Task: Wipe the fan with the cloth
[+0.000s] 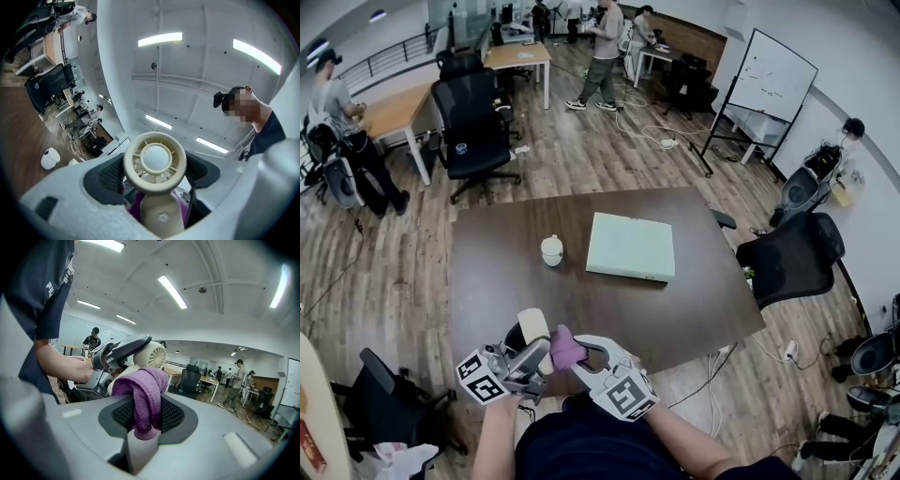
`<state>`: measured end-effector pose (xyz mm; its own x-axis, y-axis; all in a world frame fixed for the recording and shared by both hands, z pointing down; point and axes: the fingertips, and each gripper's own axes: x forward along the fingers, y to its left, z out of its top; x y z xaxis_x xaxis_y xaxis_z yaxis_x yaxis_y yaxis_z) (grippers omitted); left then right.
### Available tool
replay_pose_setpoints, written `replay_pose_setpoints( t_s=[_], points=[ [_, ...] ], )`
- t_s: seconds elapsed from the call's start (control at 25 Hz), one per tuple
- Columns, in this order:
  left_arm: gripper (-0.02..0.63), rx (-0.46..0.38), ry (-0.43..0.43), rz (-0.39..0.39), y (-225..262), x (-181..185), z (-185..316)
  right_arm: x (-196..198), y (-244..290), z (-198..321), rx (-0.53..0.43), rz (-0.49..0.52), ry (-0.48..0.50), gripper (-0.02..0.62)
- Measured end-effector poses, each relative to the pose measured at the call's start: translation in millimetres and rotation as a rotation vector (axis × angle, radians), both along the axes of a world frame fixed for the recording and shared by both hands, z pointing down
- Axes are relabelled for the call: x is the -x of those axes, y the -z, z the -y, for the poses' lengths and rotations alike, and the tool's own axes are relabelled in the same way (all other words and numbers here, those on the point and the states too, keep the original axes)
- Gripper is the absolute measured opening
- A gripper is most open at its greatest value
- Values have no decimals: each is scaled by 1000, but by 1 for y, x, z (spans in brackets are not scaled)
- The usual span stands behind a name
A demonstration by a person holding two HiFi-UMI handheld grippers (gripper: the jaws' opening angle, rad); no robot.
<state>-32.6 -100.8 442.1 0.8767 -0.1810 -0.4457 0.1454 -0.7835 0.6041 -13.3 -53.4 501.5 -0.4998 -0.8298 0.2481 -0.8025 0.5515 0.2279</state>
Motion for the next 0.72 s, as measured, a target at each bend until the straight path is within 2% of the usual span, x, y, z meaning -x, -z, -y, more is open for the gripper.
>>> replay_pose_setpoints(
  t_s=[0.36,0.72],
  points=[
    [380,-90,-39,65,-3,-15,-20,-18,10,5,-16,1,-27,115],
    [380,-216,-82,182,-9,-26,-41,-33,25,16,-37,-8,-69,115]
  ],
)
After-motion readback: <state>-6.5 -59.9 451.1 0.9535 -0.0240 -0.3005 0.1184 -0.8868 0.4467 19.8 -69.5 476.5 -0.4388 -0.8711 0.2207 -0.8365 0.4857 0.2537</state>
